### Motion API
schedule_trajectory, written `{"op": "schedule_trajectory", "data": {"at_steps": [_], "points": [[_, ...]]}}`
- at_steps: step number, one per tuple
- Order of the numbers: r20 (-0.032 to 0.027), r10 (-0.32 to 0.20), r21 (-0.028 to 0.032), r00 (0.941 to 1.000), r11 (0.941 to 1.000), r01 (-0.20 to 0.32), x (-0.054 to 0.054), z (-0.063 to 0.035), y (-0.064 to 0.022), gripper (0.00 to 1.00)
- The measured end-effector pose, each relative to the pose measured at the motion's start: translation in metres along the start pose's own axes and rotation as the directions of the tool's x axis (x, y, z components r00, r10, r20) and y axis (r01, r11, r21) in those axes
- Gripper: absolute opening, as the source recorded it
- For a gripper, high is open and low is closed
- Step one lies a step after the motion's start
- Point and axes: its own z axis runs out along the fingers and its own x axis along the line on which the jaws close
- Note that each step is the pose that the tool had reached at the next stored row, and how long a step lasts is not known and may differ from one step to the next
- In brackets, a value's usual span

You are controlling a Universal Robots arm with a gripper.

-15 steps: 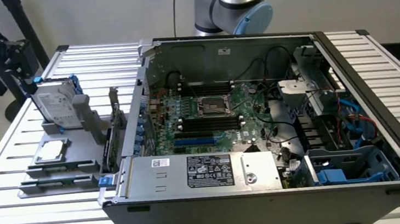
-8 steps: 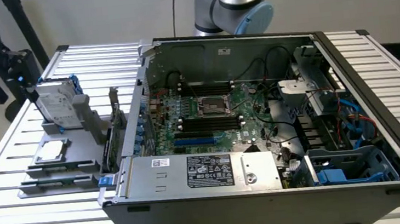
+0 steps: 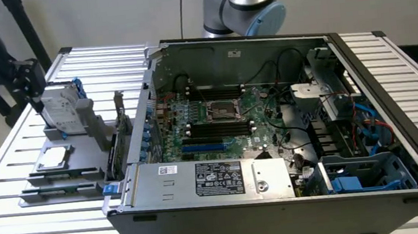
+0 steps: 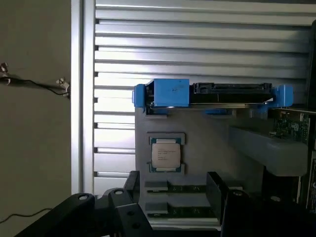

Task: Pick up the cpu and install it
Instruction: 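Pick up the cpu and move it towards the insertion slot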

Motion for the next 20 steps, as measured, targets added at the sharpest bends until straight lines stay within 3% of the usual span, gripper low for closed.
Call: {"op": "schedule_trajectory", "data": {"at_steps": [20], "points": [[-0.0002, -0.02, -0.0002, 0.9998, 0.9998, 0.02, -0.002, 0.0363, -0.0004, 0.65]]}}
